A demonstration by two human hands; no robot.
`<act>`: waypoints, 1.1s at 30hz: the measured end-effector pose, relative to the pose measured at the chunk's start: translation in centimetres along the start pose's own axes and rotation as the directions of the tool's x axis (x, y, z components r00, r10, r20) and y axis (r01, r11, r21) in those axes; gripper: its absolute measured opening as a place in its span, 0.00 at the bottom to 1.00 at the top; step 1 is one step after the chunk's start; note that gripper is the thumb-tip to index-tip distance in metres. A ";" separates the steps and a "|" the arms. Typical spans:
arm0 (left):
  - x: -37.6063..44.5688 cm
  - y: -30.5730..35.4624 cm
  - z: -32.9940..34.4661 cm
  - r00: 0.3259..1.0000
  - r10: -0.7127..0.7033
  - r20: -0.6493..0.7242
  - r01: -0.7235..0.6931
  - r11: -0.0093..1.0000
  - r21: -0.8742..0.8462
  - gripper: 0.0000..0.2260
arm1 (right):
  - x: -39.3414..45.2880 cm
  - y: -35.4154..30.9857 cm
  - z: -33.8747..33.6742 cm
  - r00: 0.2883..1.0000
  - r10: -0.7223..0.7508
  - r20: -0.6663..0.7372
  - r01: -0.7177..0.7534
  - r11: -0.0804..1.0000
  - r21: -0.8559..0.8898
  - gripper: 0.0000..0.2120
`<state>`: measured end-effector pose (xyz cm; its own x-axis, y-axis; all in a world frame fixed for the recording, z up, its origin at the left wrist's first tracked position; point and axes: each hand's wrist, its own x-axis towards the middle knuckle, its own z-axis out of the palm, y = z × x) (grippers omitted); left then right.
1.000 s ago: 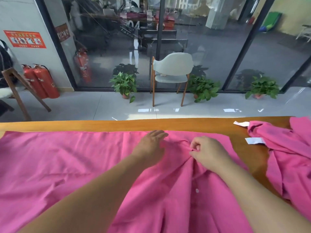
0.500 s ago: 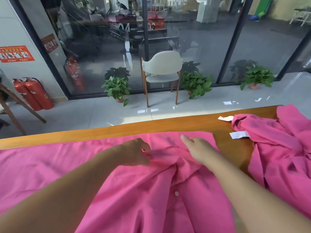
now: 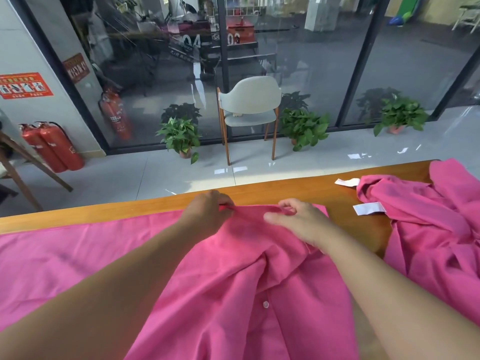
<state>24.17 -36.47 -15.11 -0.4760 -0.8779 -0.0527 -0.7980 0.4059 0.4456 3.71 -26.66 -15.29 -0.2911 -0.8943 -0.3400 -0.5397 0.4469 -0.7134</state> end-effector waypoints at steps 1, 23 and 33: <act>0.4 0.2 0.2 0.999 0.016 -0.035 -0.016 1.000 0.006 0.09 | 0.2 0.1 0.2 0.999 0.008 0.047 -0.004 0.997 -0.071 0.27; -1.6 -4.0 8.3 0.992 0.108 0.066 -0.122 0.956 0.268 0.41 | 7.2 5.1 -1.4 0.897 0.436 -0.074 -0.287 0.701 0.653 0.13; -2.3 -1.1 7.4 0.964 0.253 0.082 -0.266 0.929 0.258 0.30 | 2.6 2.6 -2.1 0.946 0.325 -0.013 -0.267 0.798 0.540 0.03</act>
<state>23.47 -33.00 -22.06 -0.6912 -0.7225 -0.0117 -0.7100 0.6761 0.1969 -0.07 -27.77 -16.77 -0.4610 -0.6998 -0.5456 0.0734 0.5827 -0.8094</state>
